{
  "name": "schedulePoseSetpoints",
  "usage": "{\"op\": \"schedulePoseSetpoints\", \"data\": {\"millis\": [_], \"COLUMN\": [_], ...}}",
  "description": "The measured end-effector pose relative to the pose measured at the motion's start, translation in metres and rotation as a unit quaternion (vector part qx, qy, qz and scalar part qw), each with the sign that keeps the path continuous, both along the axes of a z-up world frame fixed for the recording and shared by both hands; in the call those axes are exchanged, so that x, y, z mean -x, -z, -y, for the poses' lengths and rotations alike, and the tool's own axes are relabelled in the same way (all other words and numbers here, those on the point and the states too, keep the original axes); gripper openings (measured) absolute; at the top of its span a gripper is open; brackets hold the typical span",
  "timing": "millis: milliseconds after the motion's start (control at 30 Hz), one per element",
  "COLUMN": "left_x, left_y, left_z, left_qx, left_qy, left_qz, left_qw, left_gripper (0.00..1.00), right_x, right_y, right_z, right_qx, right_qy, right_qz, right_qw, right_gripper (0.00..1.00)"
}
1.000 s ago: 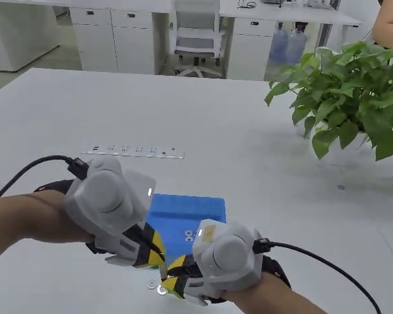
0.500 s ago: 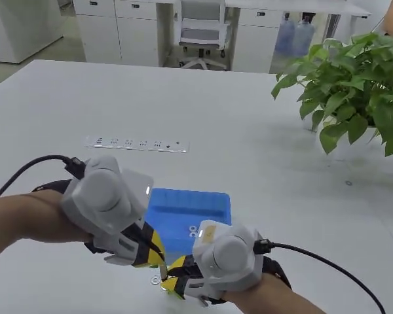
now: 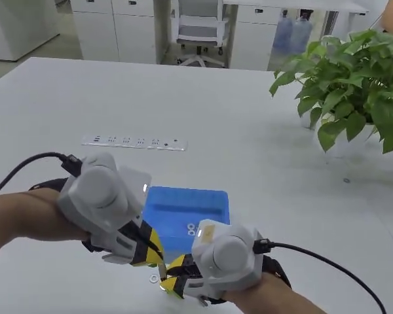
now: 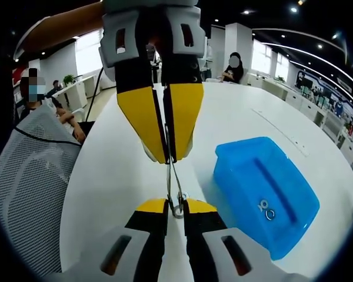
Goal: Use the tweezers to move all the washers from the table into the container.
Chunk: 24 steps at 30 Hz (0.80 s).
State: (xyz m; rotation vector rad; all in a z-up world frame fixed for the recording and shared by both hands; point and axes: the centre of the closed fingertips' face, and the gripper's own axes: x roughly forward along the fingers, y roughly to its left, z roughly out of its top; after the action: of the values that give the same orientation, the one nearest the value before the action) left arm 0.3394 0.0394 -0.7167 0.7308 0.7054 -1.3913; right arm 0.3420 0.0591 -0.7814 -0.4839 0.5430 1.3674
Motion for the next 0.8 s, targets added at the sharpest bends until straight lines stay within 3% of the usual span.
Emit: {"op": "schedulePoseSetpoints", "data": {"millis": [267, 800], "left_x": [0.0003, 0.0028], "left_y": [0.0002, -0.0009], "left_z": [-0.0011, -0.0006], "left_qx": [-0.002, -0.001], "left_qy": [0.0, 0.002], "left_qz": [0.002, 0.001], "left_qw": [1.0, 1.0], "left_gripper": [0.06, 0.06], "right_x": [0.0052, 0.003], "right_y": [0.0034, 0.0009], "right_z": [0.0023, -0.0021], "right_qx": [0.005, 0.002], "right_qy": [-0.009, -0.015], "right_qz": [0.003, 0.015], "right_qw": [0.9999, 0.9998], "right_gripper": [0.15, 0.12]}}
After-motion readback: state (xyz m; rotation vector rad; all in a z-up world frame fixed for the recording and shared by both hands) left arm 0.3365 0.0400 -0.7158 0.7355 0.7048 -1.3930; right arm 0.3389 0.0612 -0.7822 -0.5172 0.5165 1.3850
